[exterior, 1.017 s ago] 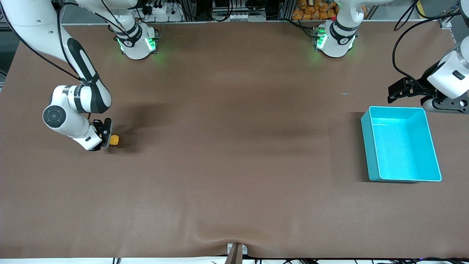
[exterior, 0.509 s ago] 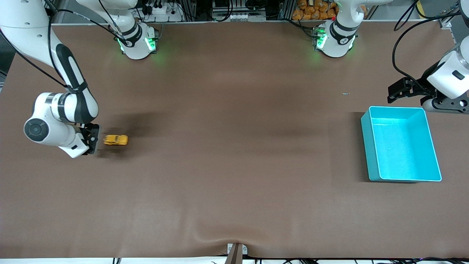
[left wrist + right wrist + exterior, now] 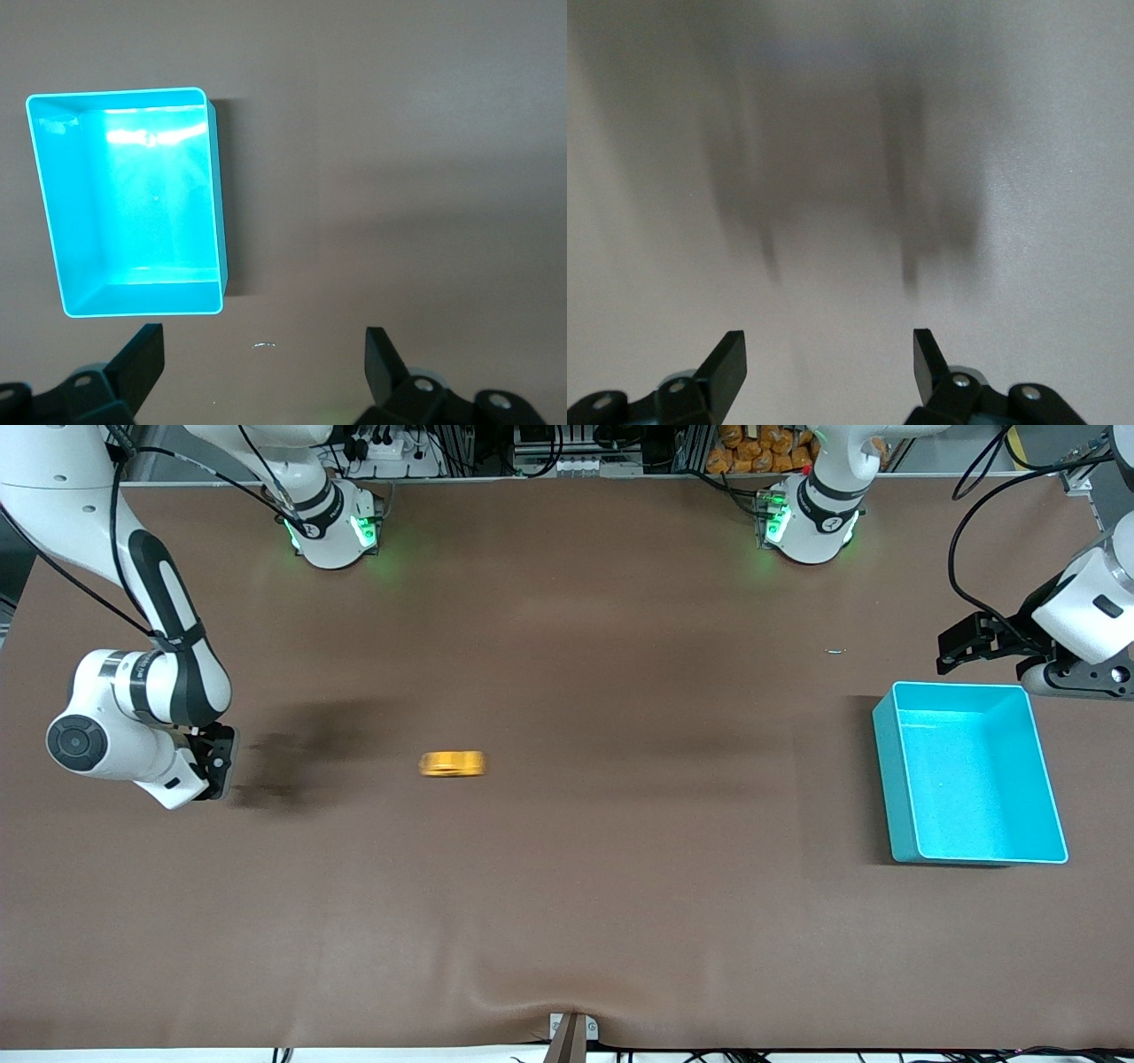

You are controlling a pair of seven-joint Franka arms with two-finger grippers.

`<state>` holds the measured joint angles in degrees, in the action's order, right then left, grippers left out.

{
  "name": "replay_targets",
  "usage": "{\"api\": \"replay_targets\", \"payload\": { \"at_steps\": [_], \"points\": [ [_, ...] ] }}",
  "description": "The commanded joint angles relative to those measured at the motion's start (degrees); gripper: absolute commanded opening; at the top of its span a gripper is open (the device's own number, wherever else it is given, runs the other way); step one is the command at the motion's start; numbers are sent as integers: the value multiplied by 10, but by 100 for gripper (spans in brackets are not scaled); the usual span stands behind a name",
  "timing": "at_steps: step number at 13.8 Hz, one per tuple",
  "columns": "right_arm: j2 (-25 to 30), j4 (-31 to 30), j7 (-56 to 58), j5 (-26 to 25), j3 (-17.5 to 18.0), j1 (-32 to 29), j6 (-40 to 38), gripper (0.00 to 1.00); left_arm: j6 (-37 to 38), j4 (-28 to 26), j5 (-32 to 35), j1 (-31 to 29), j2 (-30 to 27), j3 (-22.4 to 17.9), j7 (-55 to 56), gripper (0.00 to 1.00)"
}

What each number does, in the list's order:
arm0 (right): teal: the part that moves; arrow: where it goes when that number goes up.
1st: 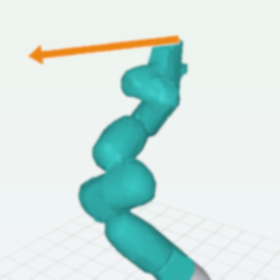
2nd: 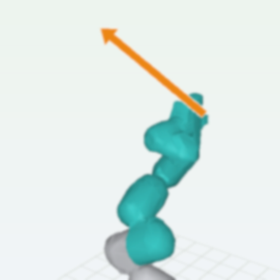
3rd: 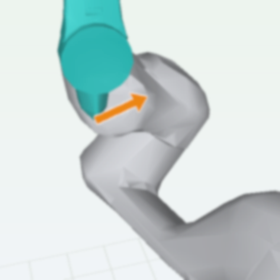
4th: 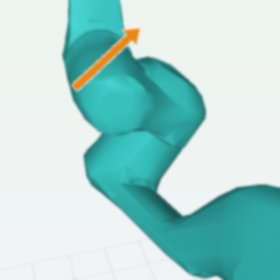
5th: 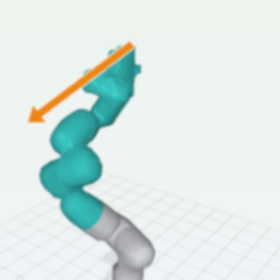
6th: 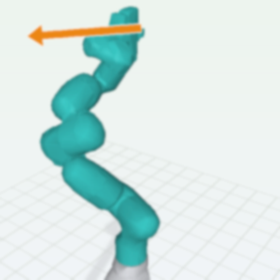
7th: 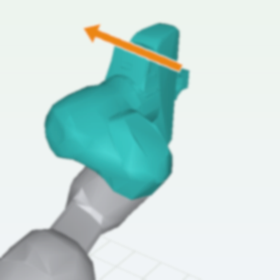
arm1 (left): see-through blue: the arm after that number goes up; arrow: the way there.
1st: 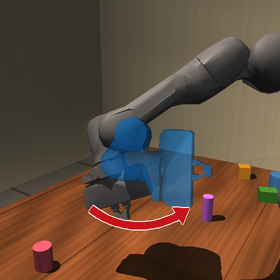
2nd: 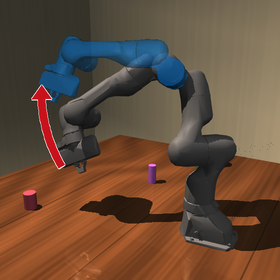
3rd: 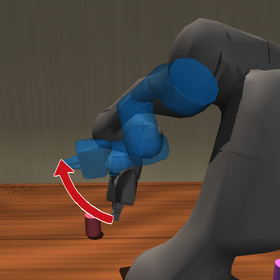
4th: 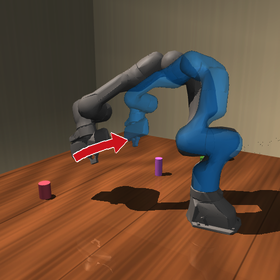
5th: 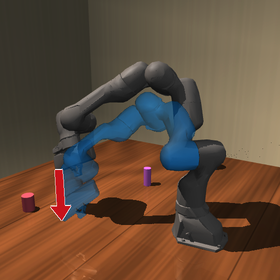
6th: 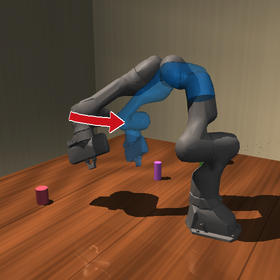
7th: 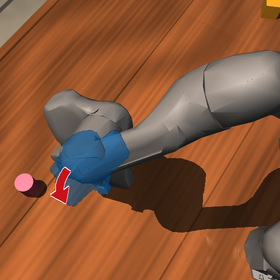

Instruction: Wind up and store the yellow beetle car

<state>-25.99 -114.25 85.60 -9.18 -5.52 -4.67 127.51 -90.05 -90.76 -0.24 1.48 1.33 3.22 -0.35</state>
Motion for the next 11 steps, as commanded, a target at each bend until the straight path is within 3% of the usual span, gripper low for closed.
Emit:
{"api": "replay_targets", "payload": {
  "at_steps": [1, 11],
  "points": [
    [9, 2, 11, 11, 9, -15, -10, 85, -2, 6, 8, -3, 3, 1, -11, 100],
    [18, 3, 12, 28, 9, -26, -12, 85, -2, 6, 8, 3, 5, 1, -11, 100]
  ]
}}
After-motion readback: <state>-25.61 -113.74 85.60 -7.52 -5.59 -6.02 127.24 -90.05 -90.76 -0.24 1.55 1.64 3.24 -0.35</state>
